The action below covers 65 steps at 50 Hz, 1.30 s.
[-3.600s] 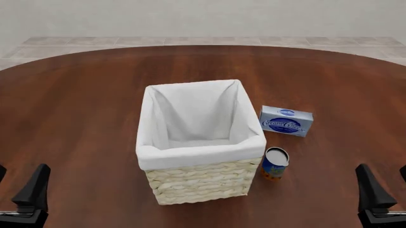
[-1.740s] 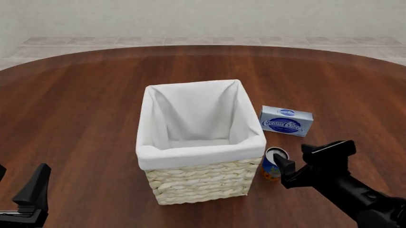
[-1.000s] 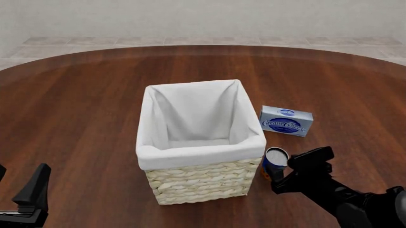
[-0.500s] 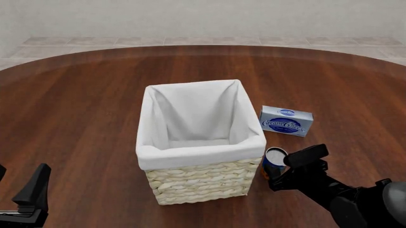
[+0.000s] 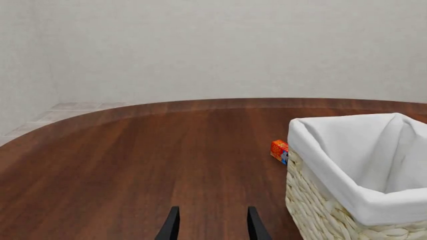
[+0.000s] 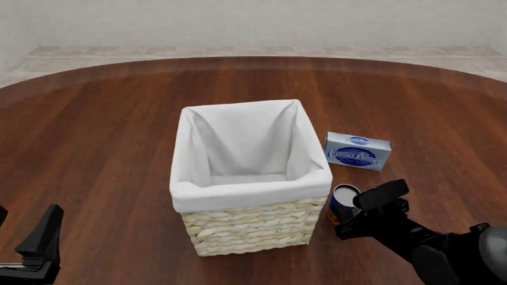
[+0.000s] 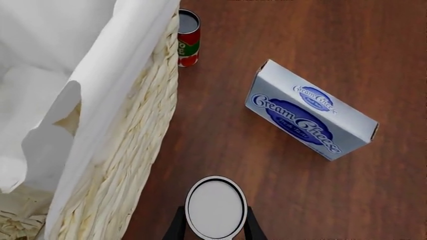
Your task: Pick up the alphabet soup and put it in the basket.
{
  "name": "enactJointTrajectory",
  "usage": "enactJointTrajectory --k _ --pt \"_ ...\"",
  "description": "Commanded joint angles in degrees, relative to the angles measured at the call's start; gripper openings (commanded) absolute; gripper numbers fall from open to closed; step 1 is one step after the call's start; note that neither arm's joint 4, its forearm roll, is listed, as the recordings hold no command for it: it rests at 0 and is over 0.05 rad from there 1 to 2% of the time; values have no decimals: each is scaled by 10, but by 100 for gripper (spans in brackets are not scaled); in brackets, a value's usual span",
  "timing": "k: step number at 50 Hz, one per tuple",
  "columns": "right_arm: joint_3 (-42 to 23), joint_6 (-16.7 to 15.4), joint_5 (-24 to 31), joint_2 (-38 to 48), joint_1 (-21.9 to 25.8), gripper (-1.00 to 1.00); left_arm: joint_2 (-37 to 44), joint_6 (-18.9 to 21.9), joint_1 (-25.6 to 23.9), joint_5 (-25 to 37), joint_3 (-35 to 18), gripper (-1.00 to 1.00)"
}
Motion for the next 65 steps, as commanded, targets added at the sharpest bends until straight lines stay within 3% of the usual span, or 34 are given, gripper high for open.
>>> enactJointTrajectory --k 1,14,31,40,55,65 --pt "8 5 7 -28 2 -100 0 0 0 0 0 100" --pt "1 0 107 -170 -12 -100 0 0 0 0 0 100" --pt "-24 -23 213 -285 -13 -100 0 0 0 0 0 100" --pt "-81 -32 321 -376 -11 -100 0 0 0 0 0 100" --pt "-165 -68 370 -379 -17 -100 0 0 0 0 0 100" --pt "-219 -55 395 -360 8 -100 0 0 0 0 0 100"
